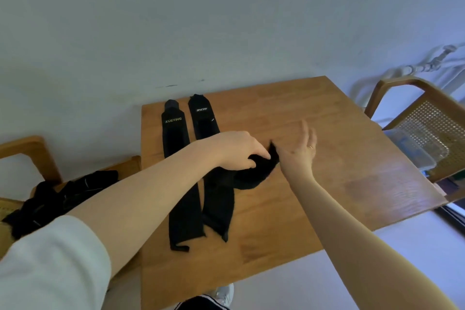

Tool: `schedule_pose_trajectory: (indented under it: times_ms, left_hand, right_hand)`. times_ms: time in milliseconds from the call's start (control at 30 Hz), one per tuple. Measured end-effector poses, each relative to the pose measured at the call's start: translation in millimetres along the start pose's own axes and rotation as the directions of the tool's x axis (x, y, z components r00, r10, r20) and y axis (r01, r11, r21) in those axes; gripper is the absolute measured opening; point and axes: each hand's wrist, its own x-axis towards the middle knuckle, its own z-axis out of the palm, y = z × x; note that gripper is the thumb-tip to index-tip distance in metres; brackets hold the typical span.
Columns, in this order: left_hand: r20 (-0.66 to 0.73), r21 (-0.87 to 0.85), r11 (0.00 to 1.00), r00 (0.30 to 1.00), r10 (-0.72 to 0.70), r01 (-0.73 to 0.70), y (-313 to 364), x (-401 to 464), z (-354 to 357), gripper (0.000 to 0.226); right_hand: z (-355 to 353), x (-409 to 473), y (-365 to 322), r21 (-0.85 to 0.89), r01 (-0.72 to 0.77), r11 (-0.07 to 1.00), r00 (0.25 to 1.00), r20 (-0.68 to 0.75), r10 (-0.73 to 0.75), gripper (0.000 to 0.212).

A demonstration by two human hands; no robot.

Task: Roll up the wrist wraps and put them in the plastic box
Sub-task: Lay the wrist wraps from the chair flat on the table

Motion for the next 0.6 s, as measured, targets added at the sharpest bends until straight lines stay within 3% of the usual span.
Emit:
schedule_pose_trajectory:
  times_ms: [67, 133, 267, 367, 433, 533, 600]
  left_hand:
    - [0.029, 0.034, 0.999, 1.000, -0.009, 0.008, -14.3, 18.9, -5.4, 0.044]
    - [0.027, 0.036, 0.999, 1.000, -0.010, 0.009, -29.5, 36.6, -9.1, 0.038]
    - [-0.048, -0.098, 0.994, 0.997, -0.061, 0.056, -42.9, 50.9, -9.0, 0.026]
    - [-0.093, -0.278, 0.955, 0.987, -0.130, 0.100, -38.8, 63.4, -11.3, 0.022]
    - [-0.121, -0.489, 0.862, 0.968, -0.220, 0.135, -28.3, 70.9, -18.3, 0.019]
    - [-0.096, -0.843, 0.524, 0.924, -0.370, 0.122, -11.6, 83.6, -27.6, 0.012]
    - [-0.050, -0.923, 0.360, 0.884, -0.465, 0.137, -3.1, 97.0, -21.4, 0.009]
  right_hand:
    - [4.8, 11.2, -9.3, 0.153, 0.034, 0.988, 0.949, 0.304, -0.080, 0.042]
    - [4.0, 25.3, -12.0, 0.153, -0.003, 0.988, 0.855, 0.513, -0.077, 0.038]
    - [-2.8, 49.7, 9.3, 0.066, -0.007, 0.998, 0.838, 0.545, -0.030, 0.036]
    - [-14.0, 73.2, 21.5, -0.250, 0.160, 0.955, 0.876, 0.482, -0.021, 0.026]
    - [-23.7, 92.2, 13.3, -0.339, 0.258, 0.905, 0.914, 0.389, -0.115, 0.026]
    - [-43.9, 118.5, -10.7, -0.422, 0.414, 0.806, 0.906, 0.274, -0.321, 0.025]
    - [-53.8, 137.5, -23.0, -0.518, 0.510, 0.687, 0.860, 0.279, -0.428, 0.020]
